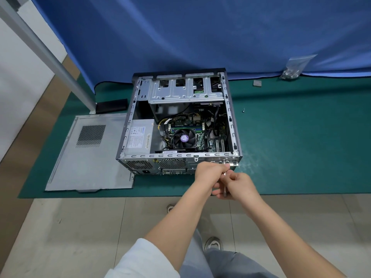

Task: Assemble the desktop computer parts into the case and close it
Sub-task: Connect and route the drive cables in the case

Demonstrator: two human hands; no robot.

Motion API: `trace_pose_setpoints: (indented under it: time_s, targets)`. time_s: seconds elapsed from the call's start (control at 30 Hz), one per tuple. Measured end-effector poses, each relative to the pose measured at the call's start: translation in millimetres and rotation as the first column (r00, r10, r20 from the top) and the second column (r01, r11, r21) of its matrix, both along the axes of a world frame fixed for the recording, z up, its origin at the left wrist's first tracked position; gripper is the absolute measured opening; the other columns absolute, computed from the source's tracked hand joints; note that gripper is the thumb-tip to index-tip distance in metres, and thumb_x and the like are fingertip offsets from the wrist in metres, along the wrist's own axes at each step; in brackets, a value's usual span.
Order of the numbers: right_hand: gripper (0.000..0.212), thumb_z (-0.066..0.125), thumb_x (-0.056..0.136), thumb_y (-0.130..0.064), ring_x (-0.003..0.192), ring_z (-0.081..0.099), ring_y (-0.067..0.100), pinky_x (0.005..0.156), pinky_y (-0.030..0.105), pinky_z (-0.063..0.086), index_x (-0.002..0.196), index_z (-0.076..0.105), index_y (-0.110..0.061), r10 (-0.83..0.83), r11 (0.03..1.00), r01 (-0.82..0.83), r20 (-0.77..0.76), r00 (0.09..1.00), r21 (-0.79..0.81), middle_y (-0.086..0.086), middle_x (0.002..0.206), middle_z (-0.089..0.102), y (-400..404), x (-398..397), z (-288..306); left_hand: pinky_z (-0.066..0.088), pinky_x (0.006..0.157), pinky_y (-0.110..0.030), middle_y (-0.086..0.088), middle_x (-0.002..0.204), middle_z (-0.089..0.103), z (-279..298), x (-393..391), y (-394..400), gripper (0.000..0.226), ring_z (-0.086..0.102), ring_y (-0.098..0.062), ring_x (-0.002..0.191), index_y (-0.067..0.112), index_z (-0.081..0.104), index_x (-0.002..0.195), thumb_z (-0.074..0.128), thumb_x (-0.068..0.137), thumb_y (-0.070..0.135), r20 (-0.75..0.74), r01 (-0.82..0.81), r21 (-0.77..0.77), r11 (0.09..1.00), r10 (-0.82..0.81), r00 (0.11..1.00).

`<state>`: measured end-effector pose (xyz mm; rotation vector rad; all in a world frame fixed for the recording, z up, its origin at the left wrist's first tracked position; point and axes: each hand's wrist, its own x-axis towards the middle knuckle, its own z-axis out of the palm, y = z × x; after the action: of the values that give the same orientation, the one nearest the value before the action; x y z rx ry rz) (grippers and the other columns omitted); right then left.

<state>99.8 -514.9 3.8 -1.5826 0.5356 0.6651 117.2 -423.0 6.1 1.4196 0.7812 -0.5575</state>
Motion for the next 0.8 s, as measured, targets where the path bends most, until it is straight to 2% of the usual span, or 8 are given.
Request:
trace_pose_setpoints:
  time_s: [0.1, 0.27, 0.37, 0.43, 0.5, 0.57, 0.63, 0.8]
  targets:
    - [0.018, 0.07, 0.084, -0.003, 0.047, 0.065, 0.017, 0.052, 0.032, 0.058, 0.076, 0.054, -0.003, -0.028, 0.997, 0.031, 0.047, 0.999, -0.071, 0.014, 0.062, 0.066, -7, -3, -3, 0.053, 0.062, -0.027, 0.002, 0.064, 0.072, -5, 2, -1, 0.015, 0.066, -0.018, 0.06, 0.011, 0.072, 0.069, 0.079, 0.077, 0.022, 0.019, -0.023, 0.051, 0.998, 0.022, 1.0]
    - [0.013, 0.062, 0.09, -0.003, 0.046, 0.063, 0.019, 0.051, 0.034, 0.057, 0.079, 0.054, -0.001, -0.06, 0.996, 0.065, 0.065, 0.996, -0.064, 0.009, 0.058, 0.065, -4, -2, -10, 0.043, 0.049, -0.022, -0.006, 0.055, 0.061, -6, -4, 2, 0.024, 0.047, -0.017, 0.043, 0.004, 0.075, 0.08, 0.079, 0.077, 0.027, 0.07, 0.016, 0.052, 0.998, -0.02, 0.997]
    - [0.015, 0.057, 0.094, -0.003, 0.04, 0.059, 0.016, 0.045, 0.028, 0.054, 0.079, 0.055, 0.0, -0.081, 0.996, 0.082, 0.043, 0.996, -0.027, 0.01, 0.057, 0.061, -8, 0, -11, 0.053, 0.065, -0.025, -0.006, 0.086, 0.073, -3, -5, 2, 0.021, 0.064, -0.016, 0.066, 0.009, 0.074, 0.09, 0.07, 0.086, 0.029, 0.121, 0.077, 0.082, 0.994, -0.086, 0.989]
    - [0.018, 0.055, 0.095, -0.003, 0.036, 0.054, 0.013, 0.041, 0.025, 0.051, 0.077, 0.055, -0.001, -0.066, 0.997, 0.068, 0.05, 0.997, -0.039, 0.009, 0.057, 0.059, -10, 1, -10, 0.051, 0.075, -0.028, 0.004, 0.094, 0.072, -1, -5, 4, 0.019, 0.065, -0.015, 0.087, 0.022, 0.073, 0.09, 0.063, 0.089, 0.039, 0.147, 0.216, 0.43, 0.876, -0.304, 0.941]
    - [0.022, 0.053, 0.096, -0.004, 0.036, 0.049, 0.014, 0.041, 0.024, 0.047, 0.074, 0.055, -0.003, -0.008, 0.997, 0.014, 0.072, 0.997, -0.08, 0.007, 0.057, 0.055, -10, 2, -9, 0.049, 0.072, -0.03, 0.006, 0.093, 0.069, 7, -9, 8, 0.015, 0.059, -0.016, 0.092, 0.026, 0.068, 0.093, 0.057, 0.091, 0.036, 0.177, 0.194, 0.812, 0.551, -0.549, 0.817]
    - [0.028, 0.05, 0.098, -0.009, 0.043, 0.043, 0.016, 0.045, 0.026, 0.039, 0.069, 0.052, -0.008, 0.074, 0.986, -0.054, 0.122, 0.99, -0.161, 0.003, 0.056, 0.052, -8, 2, -11, 0.051, 0.073, -0.036, 0.0, 0.095, 0.066, 8, -8, 17, 0.012, 0.054, -0.022, 0.096, 0.016, 0.067, 0.099, 0.061, 0.089, 0.018, 0.307, -0.056, 0.944, 0.325, -0.806, 0.506]
    - [0.027, 0.048, 0.099, -0.013, 0.05, 0.042, 0.016, 0.049, 0.025, 0.033, 0.073, 0.053, -0.01, 0.105, 0.968, -0.059, 0.18, 0.978, -0.245, 0.0, 0.058, 0.05, -3, -1, -15, 0.046, 0.087, -0.036, -0.001, 0.107, 0.063, 8, 3, 25, 0.029, 0.051, -0.024, 0.104, 0.013, 0.064, 0.114, 0.064, 0.085, 0.009, 0.25, -0.06, 0.968, 0.243, -0.919, 0.306]
    - [0.028, 0.038, 0.102, -0.023, 0.07, 0.05, 0.019, 0.059, 0.031, 0.032, 0.087, 0.059, -0.014, 0.065, 0.922, 0.065, 0.318, 0.946, -0.382, -0.004, 0.069, 0.053, 10, -9, -23, 0.041, 0.099, -0.035, -0.004, 0.126, 0.062, 7, 32, 33, 0.047, 0.058, -0.021, 0.112, 0.018, 0.053, 0.133, 0.051, 0.09, 0.0, 0.123, 0.441, 0.839, 0.319, -0.9, 0.418]
